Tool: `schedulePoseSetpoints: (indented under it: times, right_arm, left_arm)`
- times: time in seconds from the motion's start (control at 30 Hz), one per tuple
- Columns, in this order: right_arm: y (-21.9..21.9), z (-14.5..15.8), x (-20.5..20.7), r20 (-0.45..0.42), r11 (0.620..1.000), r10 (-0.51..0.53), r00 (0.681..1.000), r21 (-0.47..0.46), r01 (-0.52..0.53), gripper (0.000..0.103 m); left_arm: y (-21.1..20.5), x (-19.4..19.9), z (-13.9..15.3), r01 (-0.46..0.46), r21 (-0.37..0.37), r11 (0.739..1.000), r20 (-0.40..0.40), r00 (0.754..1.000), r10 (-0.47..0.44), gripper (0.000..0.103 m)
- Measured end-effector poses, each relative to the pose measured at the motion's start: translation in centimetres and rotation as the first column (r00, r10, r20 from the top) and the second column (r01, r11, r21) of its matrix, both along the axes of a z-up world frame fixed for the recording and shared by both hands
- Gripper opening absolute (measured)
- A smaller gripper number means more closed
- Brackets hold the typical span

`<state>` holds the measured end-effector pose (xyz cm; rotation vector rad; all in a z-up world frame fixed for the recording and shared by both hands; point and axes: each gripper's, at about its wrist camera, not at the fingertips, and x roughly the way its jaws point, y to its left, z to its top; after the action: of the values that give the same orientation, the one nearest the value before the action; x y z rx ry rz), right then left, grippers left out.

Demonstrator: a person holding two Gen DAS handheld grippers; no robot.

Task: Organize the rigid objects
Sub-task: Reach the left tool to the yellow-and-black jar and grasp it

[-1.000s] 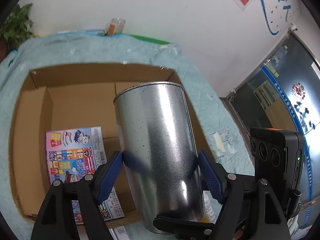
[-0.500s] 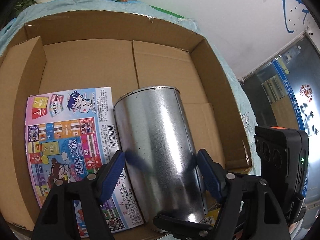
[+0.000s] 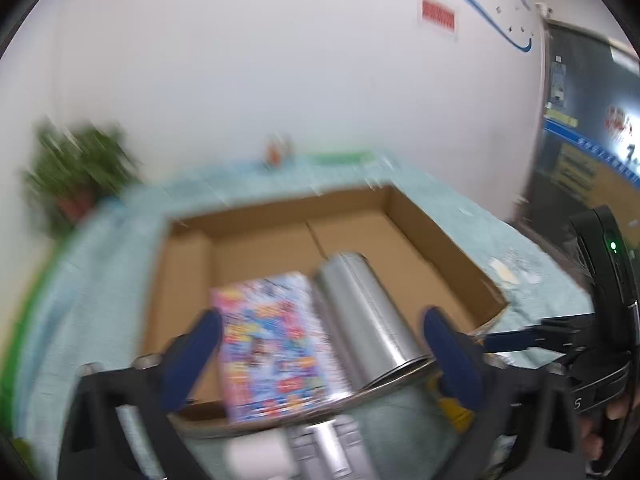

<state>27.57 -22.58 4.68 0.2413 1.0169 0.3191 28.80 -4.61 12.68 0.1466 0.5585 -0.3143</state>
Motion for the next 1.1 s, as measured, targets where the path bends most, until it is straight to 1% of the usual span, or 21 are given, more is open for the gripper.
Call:
schedulePoseSetpoints:
  times: [0.03,0.1,0.17,0.2,0.23,0.3,0.33,0.37,0.4,0.43,0.47,0.53,0.57,0.6,0.63,0.67,0.7,0.73,0.83,0.97,1.1]
  right_arm:
    - [0.0,0.1,-1.6,0.032,0.999,-0.028,0.999,-0.030,0.028,0.088]
    - [-0.5,0.0,-3.8,0.067,0.995,-0.082,0.994,-0.048,0.085,0.088]
    - [-1.0,0.3,-5.2,0.100,0.989,-0.134,0.986,-0.042,0.139,0.088]
    - [-0.9,0.7,-6.0,0.135,0.986,-0.146,0.980,-0.057,0.155,0.088]
    - [-0.7,1.0,-6.5,0.165,0.983,-0.150,0.975,-0.084,0.166,0.087]
    - [0.3,1.3,-7.5,0.214,0.974,-0.146,0.966,-0.139,0.178,0.087]
    - [0.5,1.4,-8.2,0.219,0.975,-0.134,0.966,-0.148,0.169,0.087]
    - [0.7,1.3,-8.6,0.220,0.976,-0.122,0.968,-0.152,0.158,0.082]
    - [0.8,1.3,-9.0,0.224,0.976,-0.106,0.969,-0.161,0.144,0.074]
    - [0.9,1.3,-9.5,0.229,0.975,-0.090,0.969,-0.178,0.133,0.046]
    - [1.1,1.2,-10.0,0.223,0.973,-0.079,0.971,-0.196,0.125,0.030]
    - [0.9,0.9,-10.5,0.206,0.974,-0.067,0.976,-0.200,0.110,0.029]
    - [0.5,0.8,-10.9,0.206,0.973,-0.068,0.976,-0.204,0.111,0.030]
    - [0.3,0.8,-11.4,0.210,0.973,-0.070,0.975,-0.202,0.113,0.031]
    - [-0.1,0.9,-11.6,0.210,0.974,-0.073,0.975,-0.197,0.115,0.045]
    - [-0.2,0.8,-11.7,0.212,0.973,-0.081,0.974,-0.197,0.124,0.075]
    - [-0.6,0.8,-11.8,0.221,0.971,-0.097,0.971,-0.194,0.141,0.086]
    - [-0.8,0.8,-11.9,0.234,0.970,-0.108,0.966,-0.188,0.153,0.089]
    - [-1.2,0.6,-11.4,0.233,0.969,-0.112,0.966,-0.189,0.158,0.089]
    - [-1.5,0.3,-10.5,0.230,0.974,-0.100,0.968,-0.178,0.143,0.089]
    - [-2.4,-0.4,-9.0,0.199,0.983,-0.090,0.976,-0.139,0.119,0.089]
  left_arm:
    - [0.3,-2.1,0.5,-0.022,0.009,1.000,0.051,0.998,0.021,0.103]
    - [0.7,-5.6,0.5,-0.056,0.003,0.998,0.072,0.996,0.056,0.103]
    - [1.1,-8.0,0.1,-0.084,-0.025,0.996,0.057,0.995,0.086,0.103]
    - [1.3,-9.3,0.0,-0.098,-0.045,0.994,0.045,0.994,0.100,0.103]
    - [2.0,-10.6,-0.4,-0.119,-0.086,0.989,0.006,0.993,0.120,0.103]
    - [2.8,-12.1,-1.1,-0.127,-0.124,0.984,-0.044,0.992,0.122,0.102]
    - [3.0,-12.5,-1.7,-0.127,-0.129,0.983,-0.061,0.991,0.120,0.089]
    - [3.1,-13.0,-2.0,-0.128,-0.118,0.985,-0.075,0.990,0.120,0.071]
    - [3.0,-13.4,-2.3,-0.110,-0.101,0.989,-0.095,0.990,0.101,0.024]
    - [2.9,-13.3,-2.5,-0.100,-0.094,0.990,-0.106,0.990,0.090,0.000]
    - [2.8,-13.9,-2.7,-0.108,-0.099,0.989,-0.107,0.989,0.097,0.001]
    - [2.5,-14.4,-3.2,-0.108,-0.145,0.984,-0.108,0.990,0.092,0.001]
    - [2.4,-14.4,-3.0,-0.102,-0.159,0.982,-0.115,0.990,0.084,0.006]
    - [2.1,-14.3,-3.0,-0.101,-0.163,0.981,-0.122,0.989,0.081,0.037]
    - [1.8,-14.2,-3.1,-0.112,-0.158,0.981,-0.139,0.986,0.090,0.098]
    - [1.8,-14.4,-3.2,-0.132,-0.157,0.979,-0.139,0.984,0.110,0.099]
    - [1.7,-14.3,-3.2,-0.153,-0.171,0.973,-0.119,0.984,0.134,0.103]
    - [1.4,-14.1,-3.6,-0.167,-0.160,0.973,-0.117,0.982,0.150,0.103]
    - [0.7,-13.1,-4.3,-0.151,-0.131,0.980,-0.152,0.980,0.131,0.103]
    - [0.6,-11.9,-5.2,-0.165,-0.169,0.972,-0.176,0.975,0.135,0.103]
    - [0.5,-10.7,-6.0,-0.155,-0.177,0.972,-0.231,0.966,0.112,0.103]
